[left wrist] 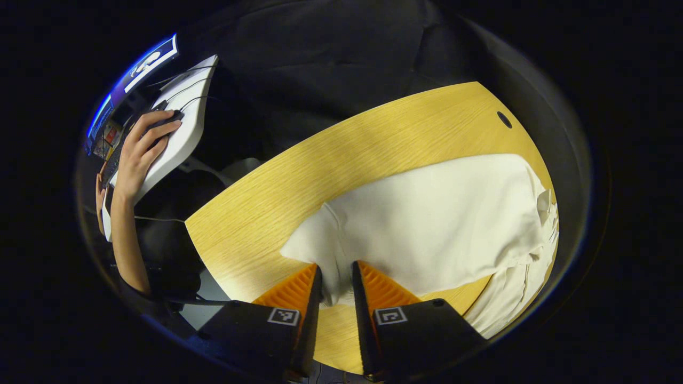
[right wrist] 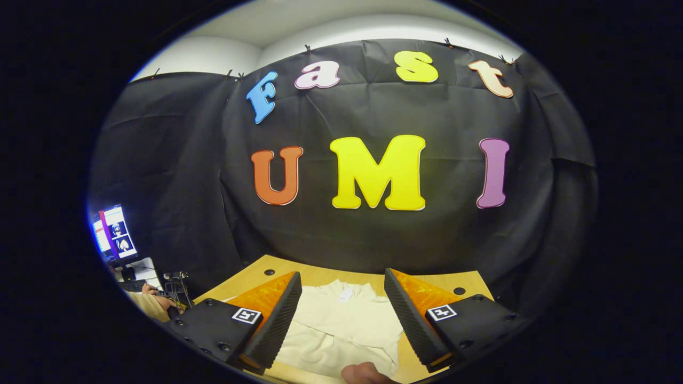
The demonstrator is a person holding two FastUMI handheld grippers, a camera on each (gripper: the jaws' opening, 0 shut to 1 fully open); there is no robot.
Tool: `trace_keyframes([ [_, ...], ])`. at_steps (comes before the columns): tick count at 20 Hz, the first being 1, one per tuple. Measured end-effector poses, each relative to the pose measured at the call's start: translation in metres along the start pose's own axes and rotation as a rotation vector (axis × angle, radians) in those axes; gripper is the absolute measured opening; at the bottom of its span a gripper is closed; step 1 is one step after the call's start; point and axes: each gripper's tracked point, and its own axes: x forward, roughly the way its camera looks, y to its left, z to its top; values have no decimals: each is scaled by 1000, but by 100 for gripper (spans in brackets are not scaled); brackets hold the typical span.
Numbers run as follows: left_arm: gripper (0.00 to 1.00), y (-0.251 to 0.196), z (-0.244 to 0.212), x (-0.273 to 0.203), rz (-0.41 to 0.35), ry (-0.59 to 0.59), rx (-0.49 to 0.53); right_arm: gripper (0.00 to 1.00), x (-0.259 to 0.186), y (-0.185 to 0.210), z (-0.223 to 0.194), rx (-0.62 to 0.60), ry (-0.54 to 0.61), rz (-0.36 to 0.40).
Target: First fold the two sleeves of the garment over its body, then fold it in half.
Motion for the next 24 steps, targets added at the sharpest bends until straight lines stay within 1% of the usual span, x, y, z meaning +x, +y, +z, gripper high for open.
trace_keyframes([
  [1, 34, -1, 0, 0, 4, 2, 5, 96, -1, -4, 1, -3, -5, -1],
  [2, 29, -1, 0, -1, 14, 0, 4, 93, -3, -8, 2, -9, -11, -7],
  [3, 25, -2, 0, -1, 20, 1, 5, 96, -7, -11, 4, -15, -20, -7],
  [5, 17, -1, 3, -5, 33, -6, 14, 96, -11, -15, 4, -29, -31, -5],
  [6, 8, -2, 2, -7, 26, 0, 10, 93, -13, -17, 4, -30, -32, -2],
  [9, 5, -8, 9, -21, 19, -21, 13, 93, -19, -28, -3, -10, -21, -1],
  [10, 5, -9, 12, -25, 16, -29, 19, 96, -22, -31, -5, 0, -18, -3],
  [12, 4, -17, 16, -40, 6, -49, 27, 96, -24, -40, -7, 15, -18, -6],
  [15, 4, -31, 26, -62, 3, -81, 72, 96, -29, -55, -11, 36, -11, -9],
  [17, 4, -47, 31, -79, -9, -94, 115, 96, -32, -65, -12, 40, -10, -12],
  [18, 11, -54, 36, -89, -7, -107, 146, 96, -33, -68, -12, 37, -13, -7],
  [19, 4, -62, 41, -97, -5, -125, 170, 96, -34, -74, -14, 31, -14, -9],
  [21, 4, -84, 46, -112, -25, -149, 201, 96, -41, -84, -16, 33, -18, -6],
  [22, 4, -97, 49, -118, -40, -159, 214, 93, -44, -89, -16, 40, -19, -5],
  [23, 4, -111, 50, -124, -54, -169, 230, 93, -45, -94, -17, 41, -18, -8],
  [24, 4, -127, 49, -131, -62, -178, 252, 96, -47, -99, -16, 41, -23, -11],
])
